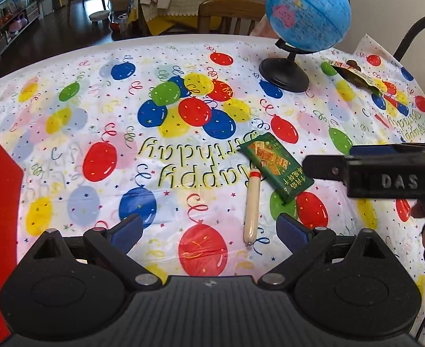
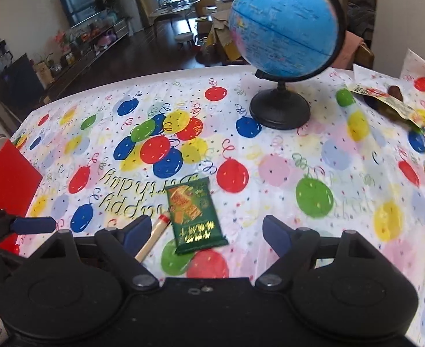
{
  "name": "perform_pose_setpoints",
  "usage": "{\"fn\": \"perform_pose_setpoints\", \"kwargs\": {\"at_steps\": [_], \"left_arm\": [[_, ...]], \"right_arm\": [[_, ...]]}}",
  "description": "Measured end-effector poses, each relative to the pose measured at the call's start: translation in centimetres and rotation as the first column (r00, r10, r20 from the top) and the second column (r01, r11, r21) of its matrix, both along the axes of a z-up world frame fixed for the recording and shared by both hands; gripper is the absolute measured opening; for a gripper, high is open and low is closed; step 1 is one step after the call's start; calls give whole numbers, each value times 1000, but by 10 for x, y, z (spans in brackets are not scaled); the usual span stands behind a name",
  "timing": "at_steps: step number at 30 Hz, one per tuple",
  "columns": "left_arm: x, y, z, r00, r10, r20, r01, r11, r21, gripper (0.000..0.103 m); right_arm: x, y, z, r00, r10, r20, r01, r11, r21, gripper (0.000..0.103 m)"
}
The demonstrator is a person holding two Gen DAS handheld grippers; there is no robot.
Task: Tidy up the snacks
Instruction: 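Grasp the green cracker packet with the right tool while the left tool grasps the wooden stick snack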
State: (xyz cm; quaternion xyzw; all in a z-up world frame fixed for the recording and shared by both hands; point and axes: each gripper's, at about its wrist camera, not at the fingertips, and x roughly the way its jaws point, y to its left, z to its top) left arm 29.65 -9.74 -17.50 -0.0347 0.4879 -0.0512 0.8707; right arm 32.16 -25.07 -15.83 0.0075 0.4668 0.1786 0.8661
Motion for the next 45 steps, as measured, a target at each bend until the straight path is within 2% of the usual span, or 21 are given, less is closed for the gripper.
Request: {"fn": "perform_pose_setpoints", "kwargs": {"at_steps": [5,10,13,15,20,22,23,25,29,32,39,45], "left_arm": [[7,-15,-10,999,-32,-9,32,999,28,98],[14,-25,-18,998,-60,-26,61,997,43,76],[16,-26,-22,997,-67,-33,68,997,47,74],[17,-26,-22,996,-80,-31,81,996,40,65],[18,-29,-23,995,-100,-30,101,994,35,62],[18,-32,-23,994,-109,-33,110,993,36,57],[18,-33,-23,993,-114,-32,115,993,36,57],[18,-36,-23,992,-123,-29,124,992,37,56],[20,-41,-22,991,-135,-22,136,990,36,49],[24,-45,-23,990,-137,-23,138,990,31,41],[27,-53,-27,989,-143,-39,144,989,30,13],[26,-56,-27,987,-159,-37,160,987,25,11]], "right_arm": [[18,9,-17,999,4,-44,-6,999,-38,74],[26,19,-26,998,26,-59,-28,999,-33,70],[28,25,-33,996,45,-74,-48,998,-45,61],[29,27,-37,995,51,-80,-56,997,-49,54],[28,33,-38,993,91,-75,-95,994,-51,55],[25,37,-38,991,115,-64,-120,990,-76,50],[25,38,-38,991,122,-56,-127,988,-93,43],[25,37,-37,991,124,-49,-128,988,-91,42],[25,22,-35,998,58,-39,-61,995,-76,41],[23,1,-26,1000,-18,-25,18,1000,-12,41],[5,-31,-14,991,-136,-2,135,989,55,41],[-16,-37,-9,982,-186,-6,186,978,94,41]]}}
